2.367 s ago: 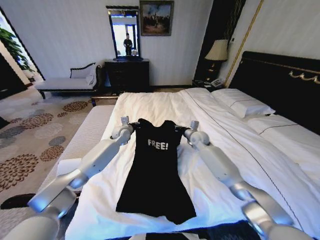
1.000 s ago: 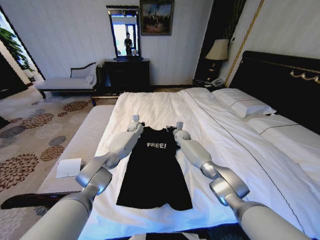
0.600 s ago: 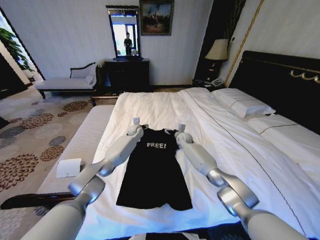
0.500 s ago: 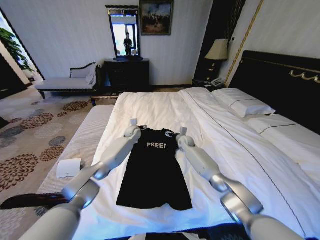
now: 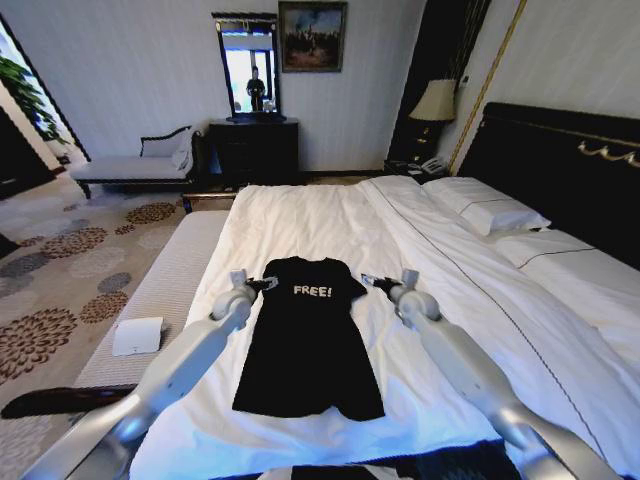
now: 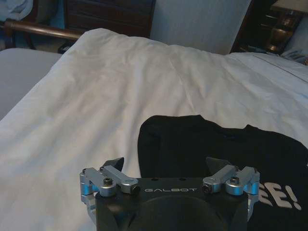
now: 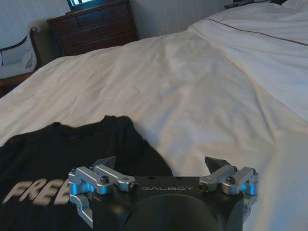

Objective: Fold the clothes on the bed.

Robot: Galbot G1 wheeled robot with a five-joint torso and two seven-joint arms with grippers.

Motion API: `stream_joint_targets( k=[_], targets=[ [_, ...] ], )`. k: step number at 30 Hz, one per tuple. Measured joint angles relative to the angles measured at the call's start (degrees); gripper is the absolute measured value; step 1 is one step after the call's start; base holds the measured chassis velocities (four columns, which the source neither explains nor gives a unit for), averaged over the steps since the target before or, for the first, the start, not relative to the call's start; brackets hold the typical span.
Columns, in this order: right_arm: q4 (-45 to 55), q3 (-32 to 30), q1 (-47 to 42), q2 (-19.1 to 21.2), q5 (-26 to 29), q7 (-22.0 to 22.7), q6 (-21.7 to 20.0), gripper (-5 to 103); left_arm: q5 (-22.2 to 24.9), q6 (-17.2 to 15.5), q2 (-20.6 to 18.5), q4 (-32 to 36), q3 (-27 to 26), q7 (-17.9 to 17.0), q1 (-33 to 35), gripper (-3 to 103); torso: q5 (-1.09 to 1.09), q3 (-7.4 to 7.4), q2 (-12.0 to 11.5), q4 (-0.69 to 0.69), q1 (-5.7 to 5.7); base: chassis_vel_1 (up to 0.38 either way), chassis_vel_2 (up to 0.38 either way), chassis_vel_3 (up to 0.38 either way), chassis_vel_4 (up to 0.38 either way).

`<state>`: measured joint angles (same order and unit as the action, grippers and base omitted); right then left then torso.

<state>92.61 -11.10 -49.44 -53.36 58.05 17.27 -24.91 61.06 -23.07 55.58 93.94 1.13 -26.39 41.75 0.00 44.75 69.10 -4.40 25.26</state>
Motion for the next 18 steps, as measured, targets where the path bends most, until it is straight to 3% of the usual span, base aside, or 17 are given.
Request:
stream_joint_targets(
  k=[10,18],
  targets=[
    [17.86,-14.58,-21.40,4.81,3.25,-1.98,-0.82,100,2.18,-0.32,-5.83,13.95,-9.08,0.42,16.09,94,0.00,0.00,0.00,-0.02,0.01,0.000,0.000,0.000,0.000],
    [25.35,-21.44,-35.59,1.12,4.30,-3.94,-1.25,100,0.09,1.12,-4.42,21.23,-17.02,1.67,28.58,94,-0.01,0.00,0.01,-0.03,0.01,0.000,0.000,0.000,0.000]
  ],
)
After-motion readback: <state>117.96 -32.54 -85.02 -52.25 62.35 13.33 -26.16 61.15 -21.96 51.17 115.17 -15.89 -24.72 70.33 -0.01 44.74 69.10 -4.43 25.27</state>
